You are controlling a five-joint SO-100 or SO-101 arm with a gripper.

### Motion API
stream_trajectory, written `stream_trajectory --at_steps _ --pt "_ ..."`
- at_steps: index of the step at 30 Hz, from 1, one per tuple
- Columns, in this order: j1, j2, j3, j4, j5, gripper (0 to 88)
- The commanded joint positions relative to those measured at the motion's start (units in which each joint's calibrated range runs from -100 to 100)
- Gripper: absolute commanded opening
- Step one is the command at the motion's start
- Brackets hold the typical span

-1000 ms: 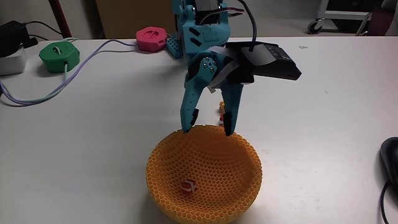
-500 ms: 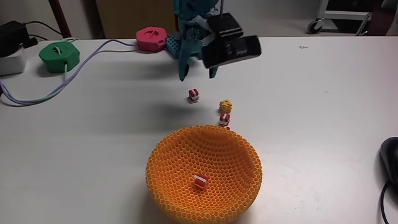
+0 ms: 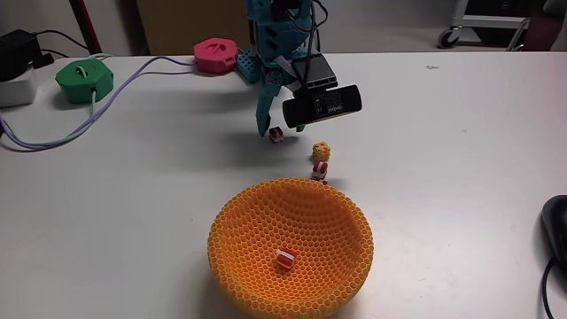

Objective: Place cube pieces into the yellow basket

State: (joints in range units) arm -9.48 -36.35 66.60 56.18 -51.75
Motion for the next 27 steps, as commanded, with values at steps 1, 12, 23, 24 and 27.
stream_trajectory --at_steps 1,12,23,24,27 --pt "1.5 1.1 0.6 -4.4 1.1 27.6" --pt "5.9 1.3 4.3 -9.8 6.9 0.0" --pt "10.7 16.0 -41.1 -31.8 18.2 0.0" --pt "10.3 19.7 -44.3 -33.9 17.9 0.0" --pt "8.7 28.7 -46.8 -43.7 16.0 0.0"
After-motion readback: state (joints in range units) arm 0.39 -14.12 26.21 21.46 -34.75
